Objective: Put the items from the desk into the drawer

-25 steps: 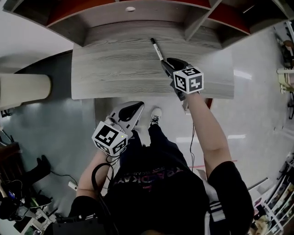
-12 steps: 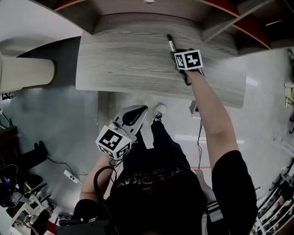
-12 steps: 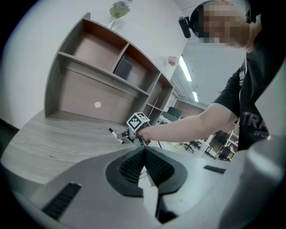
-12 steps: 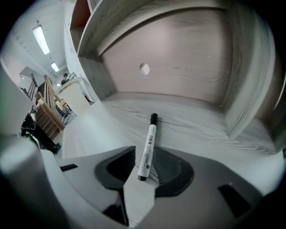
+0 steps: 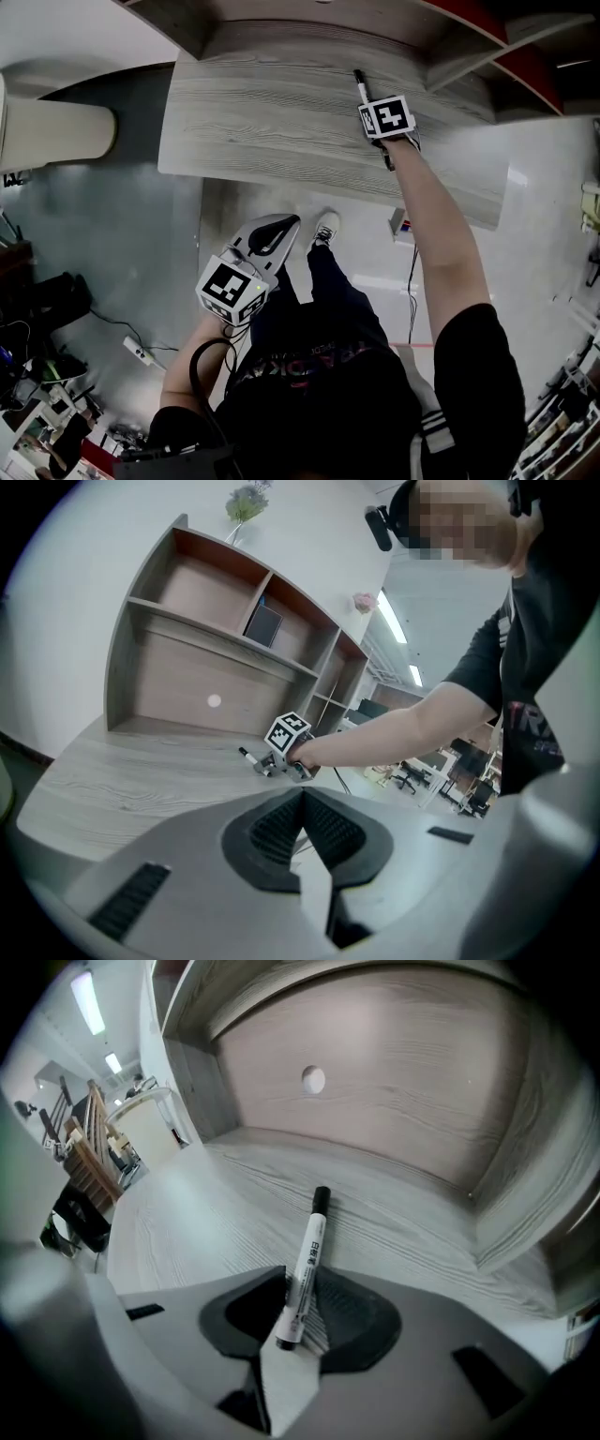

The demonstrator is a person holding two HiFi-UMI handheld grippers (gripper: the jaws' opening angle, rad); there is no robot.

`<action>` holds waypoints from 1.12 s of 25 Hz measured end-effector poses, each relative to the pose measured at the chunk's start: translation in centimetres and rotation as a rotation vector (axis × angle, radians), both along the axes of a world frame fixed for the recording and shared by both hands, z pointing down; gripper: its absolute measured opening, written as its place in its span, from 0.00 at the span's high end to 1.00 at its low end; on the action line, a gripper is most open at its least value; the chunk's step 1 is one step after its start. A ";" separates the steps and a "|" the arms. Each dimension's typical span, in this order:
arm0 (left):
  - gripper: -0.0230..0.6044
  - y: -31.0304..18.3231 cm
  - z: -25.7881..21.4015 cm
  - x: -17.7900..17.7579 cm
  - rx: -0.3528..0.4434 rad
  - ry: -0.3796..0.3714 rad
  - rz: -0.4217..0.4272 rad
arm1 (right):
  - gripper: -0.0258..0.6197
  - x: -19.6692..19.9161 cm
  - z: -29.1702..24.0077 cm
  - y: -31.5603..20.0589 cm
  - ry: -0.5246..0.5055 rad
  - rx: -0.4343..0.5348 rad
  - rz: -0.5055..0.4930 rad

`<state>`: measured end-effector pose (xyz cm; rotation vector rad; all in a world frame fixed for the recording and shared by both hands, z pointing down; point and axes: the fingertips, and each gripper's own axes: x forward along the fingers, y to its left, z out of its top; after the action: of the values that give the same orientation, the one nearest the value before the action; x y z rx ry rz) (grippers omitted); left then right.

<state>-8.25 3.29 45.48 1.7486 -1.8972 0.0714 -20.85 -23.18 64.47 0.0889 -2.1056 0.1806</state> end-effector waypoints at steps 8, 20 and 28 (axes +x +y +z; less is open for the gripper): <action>0.95 -0.5 -0.4 0.6 0.014 0.015 -0.016 | 0.84 0.0 0.1 0.5 0.031 0.070 -0.014; 0.95 -1.1 -0.9 -0.6 0.023 0.013 0.022 | 0.84 1.0 -6.2 2.0 -0.353 -0.207 0.125; 0.95 -2.9 -3.1 -0.5 0.059 -0.024 0.222 | 0.84 7.3 -17.4 5.0 -0.744 -0.290 0.233</action>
<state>-8.80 0.36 42.42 2.0013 -1.7307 0.1205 -13.53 -18.22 47.02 0.1026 -2.7739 0.7516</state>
